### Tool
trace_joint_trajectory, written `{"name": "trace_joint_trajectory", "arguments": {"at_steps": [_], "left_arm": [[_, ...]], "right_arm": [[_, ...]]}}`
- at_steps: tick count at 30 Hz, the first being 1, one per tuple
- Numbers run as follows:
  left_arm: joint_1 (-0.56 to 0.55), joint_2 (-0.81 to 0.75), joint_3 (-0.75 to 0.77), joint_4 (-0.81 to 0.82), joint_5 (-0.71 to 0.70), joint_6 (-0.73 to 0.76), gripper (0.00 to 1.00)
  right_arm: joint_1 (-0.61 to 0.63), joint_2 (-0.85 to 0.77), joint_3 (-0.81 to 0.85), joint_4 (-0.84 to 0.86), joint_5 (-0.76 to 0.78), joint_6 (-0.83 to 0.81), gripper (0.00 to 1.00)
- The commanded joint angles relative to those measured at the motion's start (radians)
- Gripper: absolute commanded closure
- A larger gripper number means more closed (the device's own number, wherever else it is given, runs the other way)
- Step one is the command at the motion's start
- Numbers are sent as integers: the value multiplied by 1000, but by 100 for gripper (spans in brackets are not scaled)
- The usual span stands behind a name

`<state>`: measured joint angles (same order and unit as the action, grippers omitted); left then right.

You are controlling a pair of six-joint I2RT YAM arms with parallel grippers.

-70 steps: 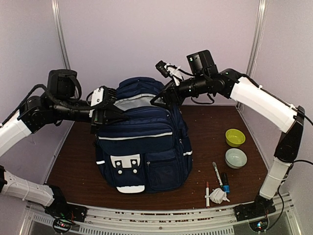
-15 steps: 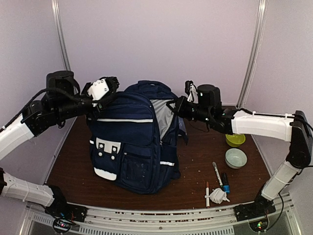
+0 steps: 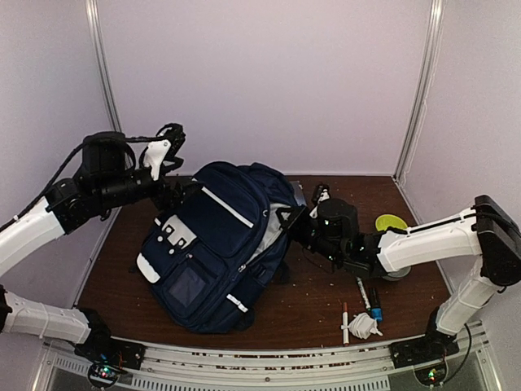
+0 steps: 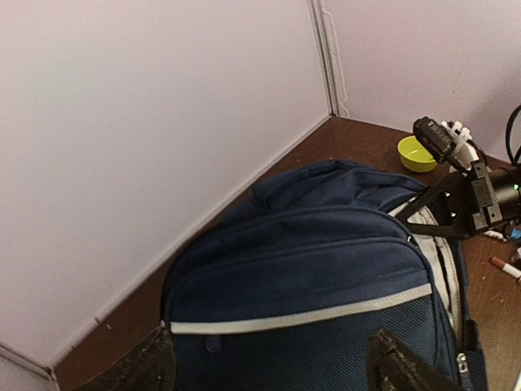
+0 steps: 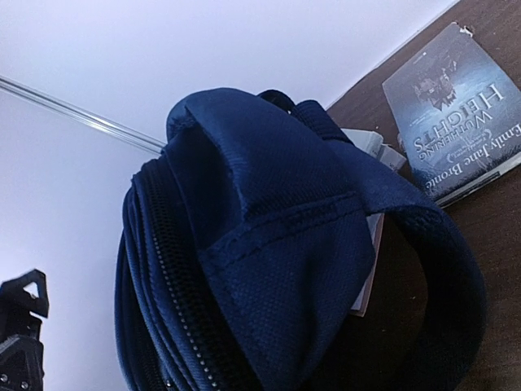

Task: Pack the student bag
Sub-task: Place the student bag at the center of the board.

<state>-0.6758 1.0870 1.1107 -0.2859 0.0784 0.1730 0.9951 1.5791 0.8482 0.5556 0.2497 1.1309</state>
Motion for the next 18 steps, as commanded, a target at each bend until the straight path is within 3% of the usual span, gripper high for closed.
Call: {"name": "trace_joint_trajectory", "arguments": {"at_steps": [1, 5, 8, 14, 18], "left_arm": [[-27, -97, -102, -58, -64, -340, 20], [-148, -89, -181, -169, -73, -446, 33], [-242, -43, -231, -202, -84, -474, 32], [-267, -44, -350, -221, -144, -590, 21], [-271, -57, -439, -207, -175, -663, 16]], "right_arm": [[1, 2, 0, 100, 29, 72, 96], [1, -13, -13, 88, 1, 58, 85], [-4, -60, -42, 41, -42, 29, 57], [-104, -246, -120, -189, -194, -128, 2], [-237, -298, -35, -512, -313, -402, 0]]}}
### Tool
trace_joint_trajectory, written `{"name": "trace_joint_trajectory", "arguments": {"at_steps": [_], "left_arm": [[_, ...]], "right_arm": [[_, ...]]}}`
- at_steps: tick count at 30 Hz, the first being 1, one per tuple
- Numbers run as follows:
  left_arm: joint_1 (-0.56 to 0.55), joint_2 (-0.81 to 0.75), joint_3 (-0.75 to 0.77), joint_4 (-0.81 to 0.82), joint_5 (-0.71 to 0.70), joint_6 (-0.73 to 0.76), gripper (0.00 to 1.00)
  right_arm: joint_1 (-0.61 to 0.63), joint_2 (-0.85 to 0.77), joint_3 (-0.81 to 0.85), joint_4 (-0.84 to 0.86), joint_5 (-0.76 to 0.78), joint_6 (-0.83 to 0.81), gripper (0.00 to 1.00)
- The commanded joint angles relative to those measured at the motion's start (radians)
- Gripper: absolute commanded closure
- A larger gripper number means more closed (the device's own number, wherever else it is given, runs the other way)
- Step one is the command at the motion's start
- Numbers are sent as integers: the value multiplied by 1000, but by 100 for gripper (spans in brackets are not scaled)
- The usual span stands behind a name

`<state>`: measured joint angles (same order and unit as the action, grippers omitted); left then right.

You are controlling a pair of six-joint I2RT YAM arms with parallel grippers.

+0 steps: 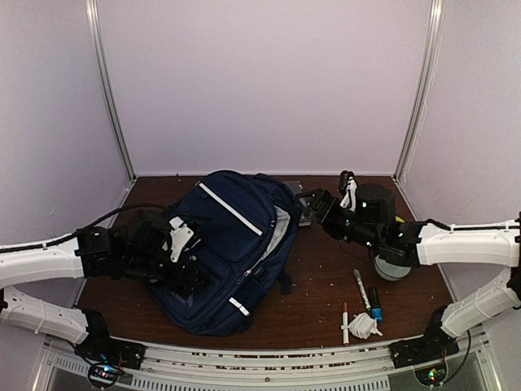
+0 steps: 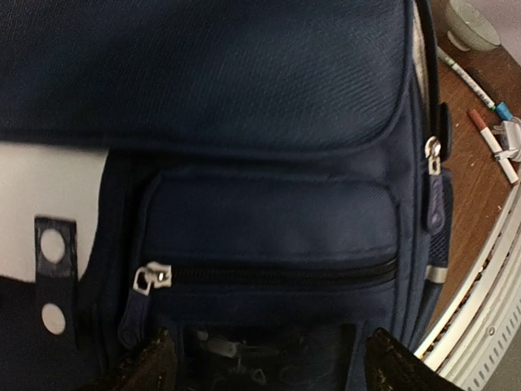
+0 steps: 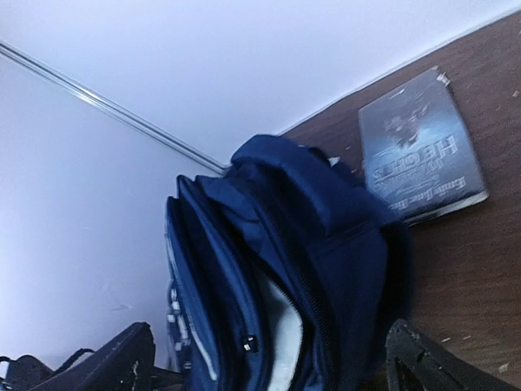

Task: Pack the student bag
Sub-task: Place the student bag at the center of the board, then hold the student bag at the center of the board.

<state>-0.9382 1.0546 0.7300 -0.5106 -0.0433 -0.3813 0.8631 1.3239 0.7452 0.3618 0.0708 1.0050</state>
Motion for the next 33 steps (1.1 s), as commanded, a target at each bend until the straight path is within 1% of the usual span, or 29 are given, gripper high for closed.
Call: {"name": "trace_joint_trajectory", "arguments": {"at_steps": [1, 2, 4, 6, 9, 12, 14, 17, 19, 21, 23, 25, 27, 29, 31, 32, 33], "left_arm": [[-8, -22, -77, 27, -57, -126, 16], [-8, -20, -92, 35, -64, -144, 15], [-8, -19, -126, 58, -81, -172, 14], [-8, -21, -150, 80, -104, -199, 13], [-8, -24, -172, 86, -128, -232, 13], [-8, -29, -199, 90, -147, -263, 12], [-8, -34, -220, 100, -169, -283, 11], [-8, -39, -254, 126, -208, -315, 11], [-1, -37, -271, 151, -238, -324, 10], [25, -27, -261, 146, -270, -322, 10], [71, -18, -224, 129, -286, -290, 9], [126, -15, -181, 132, -288, -235, 8], [187, -21, -140, 144, -289, -167, 8], [244, -29, -91, 156, -311, -103, 8], [256, -29, -25, 163, -341, -17, 11], [248, -24, 18, 162, -332, 33, 15], [225, -15, 58, 157, -337, 78, 18]], "right_arm": [[-131, -40, 107, -381, -149, -348, 0], [-158, -30, 150, -423, -184, -417, 0], [-207, 20, 242, -466, -349, -550, 0], [-241, 114, 378, -550, -492, -640, 0], [-255, 298, 619, -719, -631, -746, 1], [-256, 472, 816, -817, -764, -778, 6], [-254, 558, 900, -853, -833, -758, 16], [-244, 577, 842, -719, -904, -684, 32], [-242, 552, 784, -669, -912, -663, 47], [-243, 515, 729, -659, -872, -662, 63], [-241, 460, 641, -617, -817, -620, 73], [-234, 399, 535, -547, -800, -566, 84], [-218, 336, 424, -473, -776, -493, 90], [-179, 278, 312, -388, -711, -401, 99], [-112, 232, 196, -262, -627, -282, 100], [-70, 215, 134, -141, -596, -224, 100], [-35, 208, 94, -93, -577, -181, 100]]}}
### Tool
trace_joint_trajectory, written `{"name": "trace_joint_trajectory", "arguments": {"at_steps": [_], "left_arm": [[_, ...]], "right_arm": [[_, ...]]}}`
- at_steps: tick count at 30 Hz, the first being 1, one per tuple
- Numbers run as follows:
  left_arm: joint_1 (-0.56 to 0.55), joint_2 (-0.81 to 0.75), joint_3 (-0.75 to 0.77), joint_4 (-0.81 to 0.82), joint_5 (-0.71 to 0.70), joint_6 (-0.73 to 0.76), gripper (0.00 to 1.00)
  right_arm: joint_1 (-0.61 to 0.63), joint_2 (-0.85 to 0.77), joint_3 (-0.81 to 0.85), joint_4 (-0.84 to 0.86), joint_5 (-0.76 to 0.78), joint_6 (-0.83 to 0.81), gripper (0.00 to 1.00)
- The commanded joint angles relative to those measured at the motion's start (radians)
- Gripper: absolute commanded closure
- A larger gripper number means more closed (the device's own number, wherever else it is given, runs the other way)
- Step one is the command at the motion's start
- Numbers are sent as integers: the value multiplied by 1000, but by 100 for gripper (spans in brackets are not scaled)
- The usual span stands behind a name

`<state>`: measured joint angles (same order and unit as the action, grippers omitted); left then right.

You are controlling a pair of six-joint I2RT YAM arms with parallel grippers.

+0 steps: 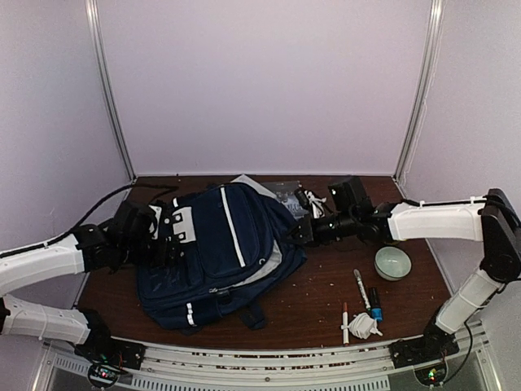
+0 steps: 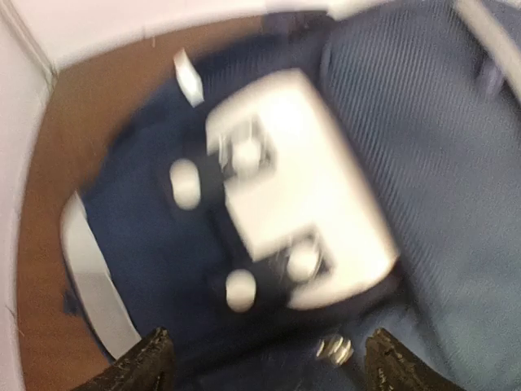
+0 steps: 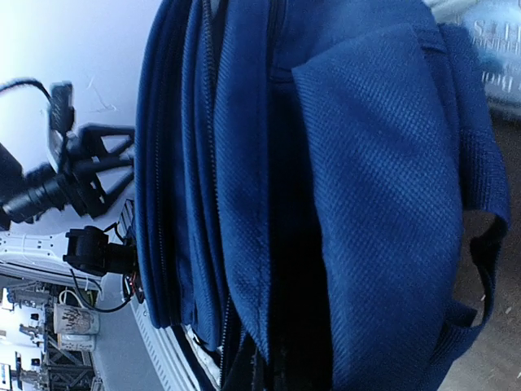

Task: Pack the student bag
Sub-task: Hold the student bag at the center of the board, then pass from the right arm to the left

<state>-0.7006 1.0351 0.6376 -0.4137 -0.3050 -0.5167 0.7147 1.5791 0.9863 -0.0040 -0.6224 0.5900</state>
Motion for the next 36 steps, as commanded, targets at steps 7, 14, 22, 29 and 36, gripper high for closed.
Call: {"name": "trace_joint_trajectory", "arguments": {"at_steps": [7, 14, 22, 29, 36], "left_arm": [[-328, 154, 370, 25, 48, 367, 15], [-388, 274, 390, 6, 58, 298, 2], [-399, 417, 414, -111, -57, 272, 2], [-397, 394, 341, -182, -221, 196, 2], [-377, 322, 258, -188, -208, 153, 73]], "right_arm": [[233, -13, -156, 381, 217, 332, 100], [286, 0, -137, 385, 254, 342, 100], [308, 5, -119, 380, 273, 325, 100], [314, -34, -127, 349, 293, 298, 100], [285, -87, -68, 208, 269, 208, 81]]}}
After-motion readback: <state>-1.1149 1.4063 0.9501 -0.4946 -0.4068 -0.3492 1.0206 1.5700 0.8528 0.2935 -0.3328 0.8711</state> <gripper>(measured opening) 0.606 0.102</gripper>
